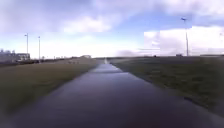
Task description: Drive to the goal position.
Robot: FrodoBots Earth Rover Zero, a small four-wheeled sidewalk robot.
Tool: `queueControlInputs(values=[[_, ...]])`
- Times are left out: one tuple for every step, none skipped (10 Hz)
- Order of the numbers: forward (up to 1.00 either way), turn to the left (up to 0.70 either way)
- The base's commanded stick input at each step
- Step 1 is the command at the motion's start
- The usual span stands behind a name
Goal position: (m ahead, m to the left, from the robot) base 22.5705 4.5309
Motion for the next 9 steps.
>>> queueControlInputs(values=[[1.0,0.0],[1.0,0.0],[1.0,0.0],[1.0,0.0],[1.0,0.0],[1.0,0.0],[1.0,0.0],[1.0,0.0],[1.0,0.0]])
